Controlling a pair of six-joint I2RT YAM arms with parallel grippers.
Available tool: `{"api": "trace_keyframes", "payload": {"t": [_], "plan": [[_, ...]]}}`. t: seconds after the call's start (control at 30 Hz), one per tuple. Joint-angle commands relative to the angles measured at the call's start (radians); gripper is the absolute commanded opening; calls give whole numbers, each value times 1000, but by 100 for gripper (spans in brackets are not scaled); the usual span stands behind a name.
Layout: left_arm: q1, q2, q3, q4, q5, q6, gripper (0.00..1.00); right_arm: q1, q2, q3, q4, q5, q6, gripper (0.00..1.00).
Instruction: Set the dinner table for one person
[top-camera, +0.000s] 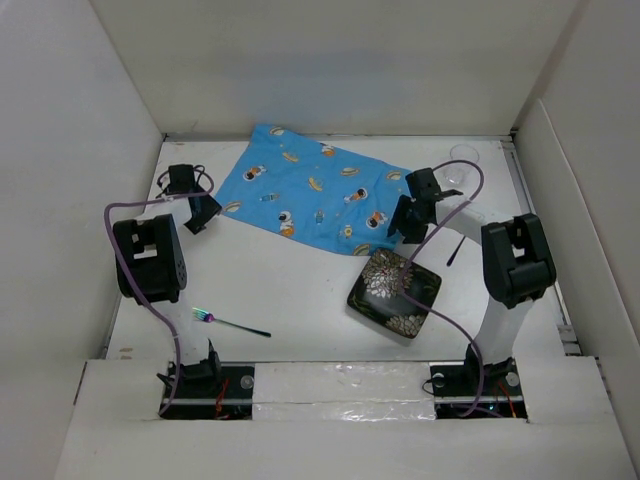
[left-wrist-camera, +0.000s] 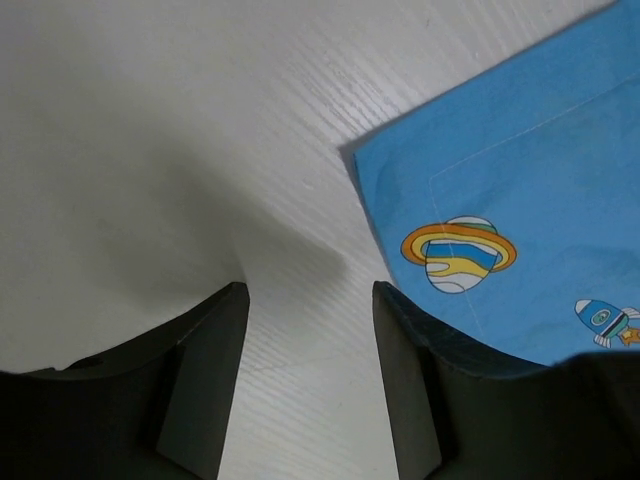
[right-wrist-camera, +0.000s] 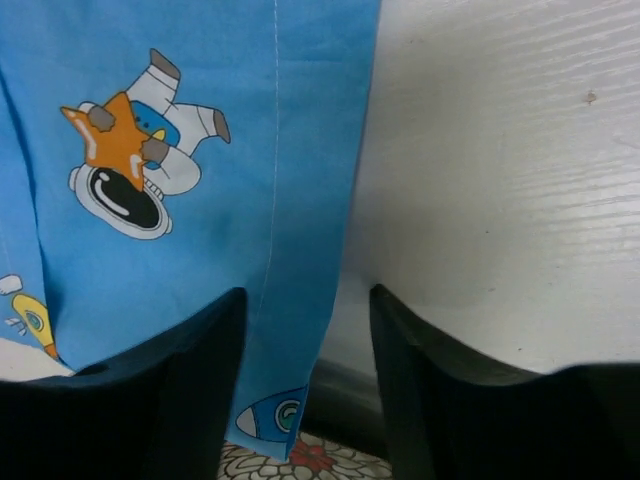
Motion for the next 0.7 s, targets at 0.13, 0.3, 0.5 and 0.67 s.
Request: {"api": "trace_keyframes", "payload": {"t": [0.13,0.3,0.5,0.67], "plan": [[3,79,79,-39,47,9,36,-20,90,130,38,-53,81,33],[3,122,119,-64,35,16,12,-43,138,206,35,-27,100,0],[3,136,136,-82,49,28,0,-107,202,383,-6,8,32,0],[3,-6,-11,-39,108,35,0,-118,271,567,-60,138,-43,6]]}}
